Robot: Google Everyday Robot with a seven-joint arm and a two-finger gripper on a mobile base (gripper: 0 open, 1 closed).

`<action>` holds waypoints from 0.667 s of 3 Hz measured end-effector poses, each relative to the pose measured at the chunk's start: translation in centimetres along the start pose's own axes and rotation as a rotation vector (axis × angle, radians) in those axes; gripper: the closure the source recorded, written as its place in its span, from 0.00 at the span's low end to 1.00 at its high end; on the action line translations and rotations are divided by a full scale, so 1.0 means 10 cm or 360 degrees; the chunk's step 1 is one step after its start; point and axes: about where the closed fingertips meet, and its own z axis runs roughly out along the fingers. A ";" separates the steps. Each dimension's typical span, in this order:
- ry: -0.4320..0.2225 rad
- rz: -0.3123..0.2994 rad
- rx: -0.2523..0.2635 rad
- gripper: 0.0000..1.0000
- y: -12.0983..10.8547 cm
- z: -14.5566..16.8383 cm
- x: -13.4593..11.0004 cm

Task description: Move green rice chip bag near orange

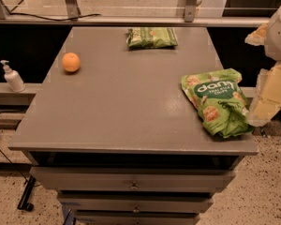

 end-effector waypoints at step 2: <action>-0.0106 0.0064 -0.0001 0.00 -0.10 0.08 0.00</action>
Offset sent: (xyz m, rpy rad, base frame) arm 0.0323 -0.0071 -0.0175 0.2023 -0.0112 -0.0586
